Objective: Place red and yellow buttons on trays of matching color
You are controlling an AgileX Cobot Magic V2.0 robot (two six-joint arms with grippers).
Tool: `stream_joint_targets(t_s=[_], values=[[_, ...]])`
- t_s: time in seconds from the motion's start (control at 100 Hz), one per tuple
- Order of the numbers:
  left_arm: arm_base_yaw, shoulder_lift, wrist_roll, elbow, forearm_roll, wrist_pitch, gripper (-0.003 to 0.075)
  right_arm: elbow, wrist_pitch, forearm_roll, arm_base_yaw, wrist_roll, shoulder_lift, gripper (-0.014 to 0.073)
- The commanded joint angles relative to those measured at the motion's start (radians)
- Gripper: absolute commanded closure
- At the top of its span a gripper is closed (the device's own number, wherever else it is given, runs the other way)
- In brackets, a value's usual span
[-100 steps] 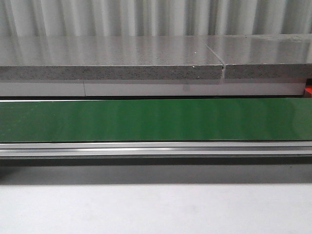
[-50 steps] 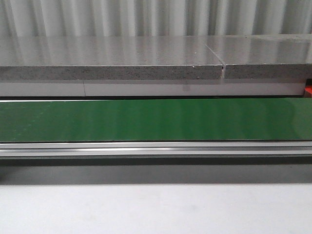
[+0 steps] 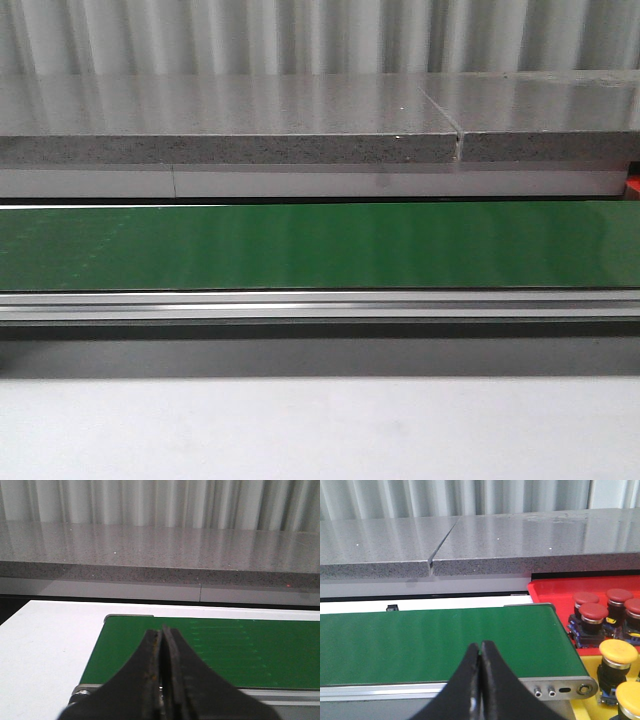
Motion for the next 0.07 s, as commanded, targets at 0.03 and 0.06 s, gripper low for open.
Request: stream_joint_targets(t_s=[0.03,0.06], values=[[0.002,-0.039,-0.006,0.053,-0.009,-0.075,0.0741,-0.017,-0.084,-0.006,-0.001,0.001,-0.008,0.0699],[0.002,-0.039,-0.006,0.053,-0.009,-0.075,0.0741,-0.017,-0.084,-0.006,-0.001,0.001,-0.008,0.0699]])
